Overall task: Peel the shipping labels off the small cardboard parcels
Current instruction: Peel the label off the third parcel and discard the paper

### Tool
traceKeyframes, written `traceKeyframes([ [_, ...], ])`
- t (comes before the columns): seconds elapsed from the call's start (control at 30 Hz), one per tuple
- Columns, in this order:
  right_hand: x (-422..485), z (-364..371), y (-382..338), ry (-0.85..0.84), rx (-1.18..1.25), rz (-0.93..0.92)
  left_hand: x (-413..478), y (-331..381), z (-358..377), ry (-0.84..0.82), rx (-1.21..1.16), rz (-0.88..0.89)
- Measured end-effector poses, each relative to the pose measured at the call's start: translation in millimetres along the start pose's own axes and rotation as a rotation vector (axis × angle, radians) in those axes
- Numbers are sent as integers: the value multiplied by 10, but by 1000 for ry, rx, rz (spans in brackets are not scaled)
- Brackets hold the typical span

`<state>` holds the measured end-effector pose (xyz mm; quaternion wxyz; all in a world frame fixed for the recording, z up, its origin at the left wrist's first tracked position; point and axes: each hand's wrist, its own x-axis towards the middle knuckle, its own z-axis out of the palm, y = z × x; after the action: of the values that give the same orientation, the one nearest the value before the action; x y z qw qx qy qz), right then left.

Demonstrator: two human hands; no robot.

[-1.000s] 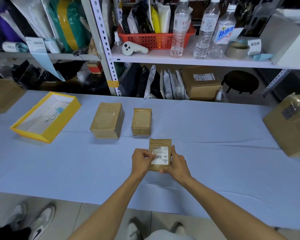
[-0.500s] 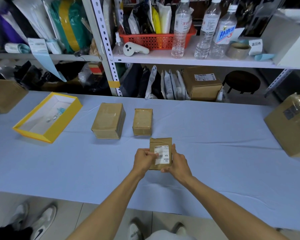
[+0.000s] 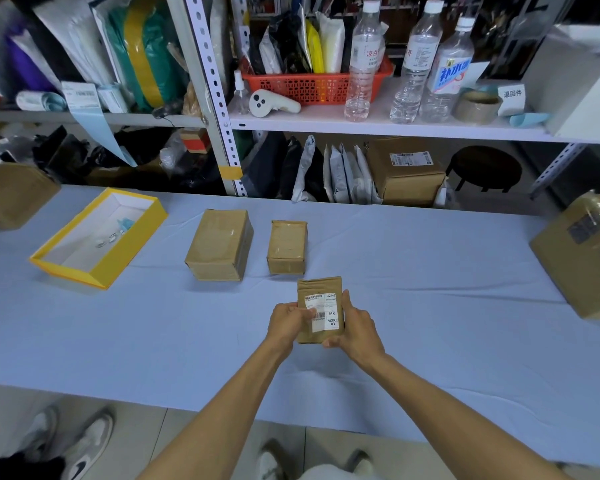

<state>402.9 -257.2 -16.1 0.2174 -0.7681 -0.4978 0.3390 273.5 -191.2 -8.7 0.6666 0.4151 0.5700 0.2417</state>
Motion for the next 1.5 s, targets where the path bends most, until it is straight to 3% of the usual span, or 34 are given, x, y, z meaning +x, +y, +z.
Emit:
traceKeyframes([
  [0.53,-1,-33,66,-12,54,39,-9,52,74,-38,12,-17],
  [0.7,2,-32,100,-4,52,57,24,125,35,-56,-122,-66],
  [0.9,4,-33,143,14,66,80,60,88,112,-37,140,18],
  [1.5,-30,-90,102,-14,89,99,141,43,85,19,227,70],
])
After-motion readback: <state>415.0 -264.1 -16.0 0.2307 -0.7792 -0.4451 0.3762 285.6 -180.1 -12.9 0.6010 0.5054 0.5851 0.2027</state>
